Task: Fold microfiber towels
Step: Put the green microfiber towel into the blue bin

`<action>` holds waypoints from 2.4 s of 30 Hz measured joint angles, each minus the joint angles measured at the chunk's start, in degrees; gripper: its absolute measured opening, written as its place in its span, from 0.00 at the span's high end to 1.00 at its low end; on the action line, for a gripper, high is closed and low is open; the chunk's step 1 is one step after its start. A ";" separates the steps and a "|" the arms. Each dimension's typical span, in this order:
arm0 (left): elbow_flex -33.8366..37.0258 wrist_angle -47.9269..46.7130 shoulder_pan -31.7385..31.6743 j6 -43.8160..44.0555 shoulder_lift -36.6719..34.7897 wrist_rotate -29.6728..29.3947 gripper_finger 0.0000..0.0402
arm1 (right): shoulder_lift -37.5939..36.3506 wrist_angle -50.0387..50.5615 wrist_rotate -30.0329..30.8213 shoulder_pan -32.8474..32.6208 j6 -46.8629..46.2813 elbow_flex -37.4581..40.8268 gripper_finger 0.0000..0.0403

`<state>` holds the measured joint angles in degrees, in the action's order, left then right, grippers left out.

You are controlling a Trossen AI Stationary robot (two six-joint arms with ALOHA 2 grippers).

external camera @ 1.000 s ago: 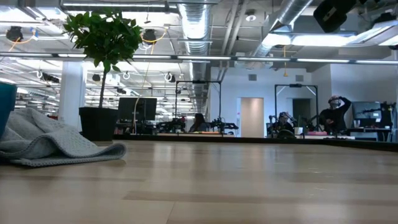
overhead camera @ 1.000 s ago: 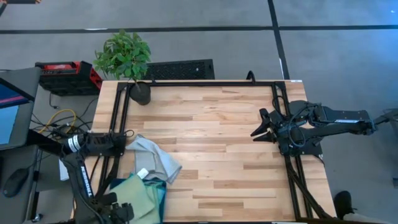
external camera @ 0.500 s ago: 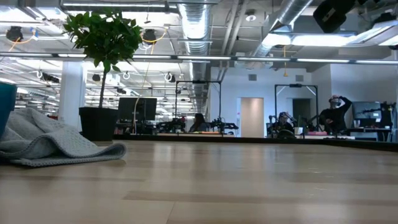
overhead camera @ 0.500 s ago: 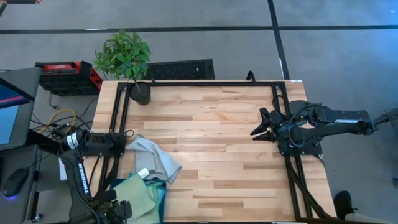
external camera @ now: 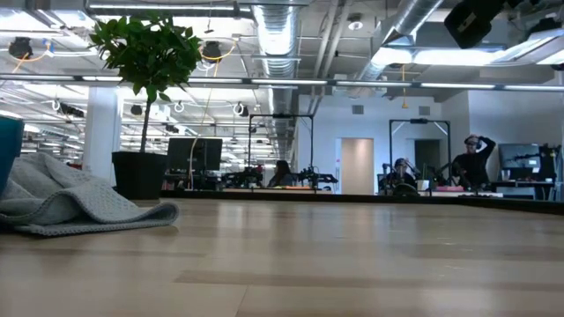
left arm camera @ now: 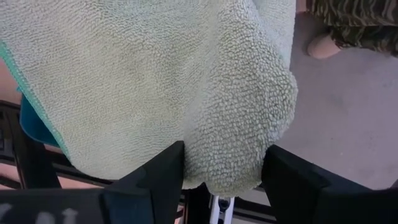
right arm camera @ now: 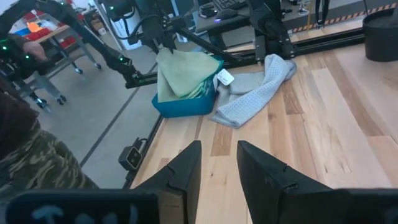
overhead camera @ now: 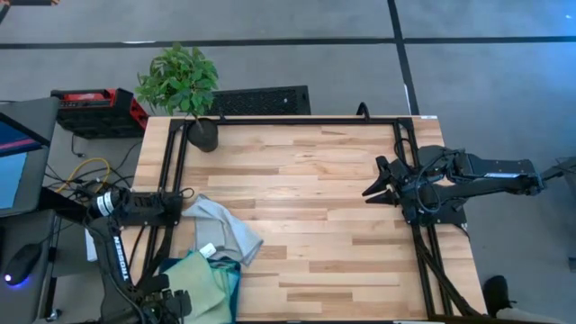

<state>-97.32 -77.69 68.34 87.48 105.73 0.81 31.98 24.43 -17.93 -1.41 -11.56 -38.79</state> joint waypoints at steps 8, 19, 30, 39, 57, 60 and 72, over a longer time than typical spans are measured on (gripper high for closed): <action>0.00 -0.08 0.00 -0.04 0.00 -1.09 0.53 | -0.01 0.00 0.00 -0.02 -0.02 0.00 0.68; 0.00 -2.98 0.17 1.27 0.02 -2.54 0.53 | 0.00 0.00 0.00 0.00 -0.04 0.00 0.68; 0.00 -3.06 0.22 1.81 0.04 -4.52 0.53 | -0.01 0.00 0.00 0.00 -0.05 0.00 0.68; 0.00 -3.52 0.68 4.33 0.09 -4.36 0.53 | -0.02 0.00 0.00 0.00 -0.06 0.00 0.68; 0.00 -2.78 -0.24 1.43 0.39 -1.24 0.53 | -0.01 0.00 0.00 -0.02 -0.06 0.00 0.68; 0.00 -4.15 -0.24 4.64 0.39 0.38 0.53 | 0.00 0.00 0.00 0.00 -0.06 0.00 0.68; 0.00 -6.17 -0.02 10.64 0.39 0.42 0.53 | 0.00 0.00 0.00 0.00 -0.06 0.00 0.68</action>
<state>-97.32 -83.86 68.31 98.12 106.13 1.23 31.99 24.43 -17.93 -1.41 -11.62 -38.79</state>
